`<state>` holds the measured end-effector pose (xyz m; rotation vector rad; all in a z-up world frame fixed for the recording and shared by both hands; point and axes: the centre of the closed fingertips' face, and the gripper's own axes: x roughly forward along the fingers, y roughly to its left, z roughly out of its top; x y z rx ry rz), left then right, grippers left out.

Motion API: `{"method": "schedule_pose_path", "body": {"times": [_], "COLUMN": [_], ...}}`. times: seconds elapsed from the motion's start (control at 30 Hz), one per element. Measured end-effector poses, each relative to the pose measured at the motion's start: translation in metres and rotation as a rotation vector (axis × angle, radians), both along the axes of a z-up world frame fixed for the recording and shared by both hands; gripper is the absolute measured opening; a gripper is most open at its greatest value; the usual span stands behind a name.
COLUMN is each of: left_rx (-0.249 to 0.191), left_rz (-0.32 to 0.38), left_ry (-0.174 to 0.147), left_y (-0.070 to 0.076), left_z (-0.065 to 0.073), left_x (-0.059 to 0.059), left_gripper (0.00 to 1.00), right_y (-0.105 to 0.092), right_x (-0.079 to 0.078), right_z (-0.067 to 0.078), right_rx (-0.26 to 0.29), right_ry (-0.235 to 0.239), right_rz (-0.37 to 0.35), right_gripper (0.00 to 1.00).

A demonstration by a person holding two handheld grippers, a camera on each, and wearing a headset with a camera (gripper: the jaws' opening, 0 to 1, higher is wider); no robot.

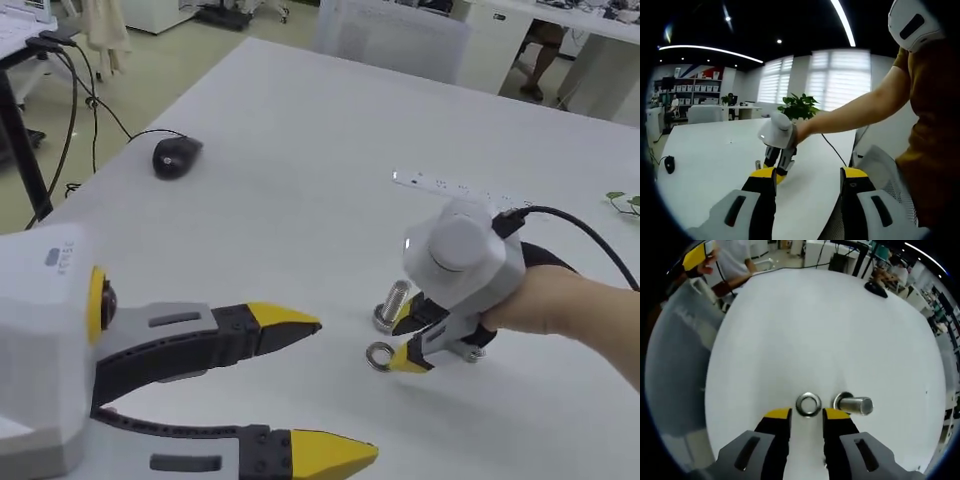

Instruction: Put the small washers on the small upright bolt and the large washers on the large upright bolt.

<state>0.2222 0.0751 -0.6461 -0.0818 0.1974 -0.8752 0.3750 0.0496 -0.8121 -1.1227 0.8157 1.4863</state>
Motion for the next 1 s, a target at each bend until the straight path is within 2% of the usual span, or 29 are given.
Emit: {"method": "schedule_pose_path", "body": {"times": [0.2, 0.57, 0.63, 0.9, 1.0], "left_rx": [-0.002, 0.007, 0.009, 0.009, 0.009], "left_rz": [0.018, 0.012, 0.010, 0.008, 0.007], "left_ry": [0.003, 0.012, 0.013, 0.009, 0.005], "left_y": [0.005, 0.006, 0.006, 0.007, 0.006], "left_z": [-0.001, -0.004, -0.005, -0.003, -0.002], "left_x": [0.003, 0.010, 0.010, 0.011, 0.010], "left_gripper": [0.50, 0.50, 0.50, 0.50, 0.50], "right_y": [-0.002, 0.003, 0.003, 0.004, 0.005], "right_x": [0.001, 0.000, -0.001, -0.001, -0.005], "right_z": [-0.009, -0.014, -0.015, -0.014, -0.014], "right_rx": [0.001, 0.025, 0.022, 0.028, 0.031], "right_ry": [0.024, 0.053, 0.073, 0.069, 0.065], "right_rz": [-0.035, -0.069, -0.086, -0.080, -0.069], "right_gripper": [0.29, 0.33, 0.33, 0.31, 0.25]}}
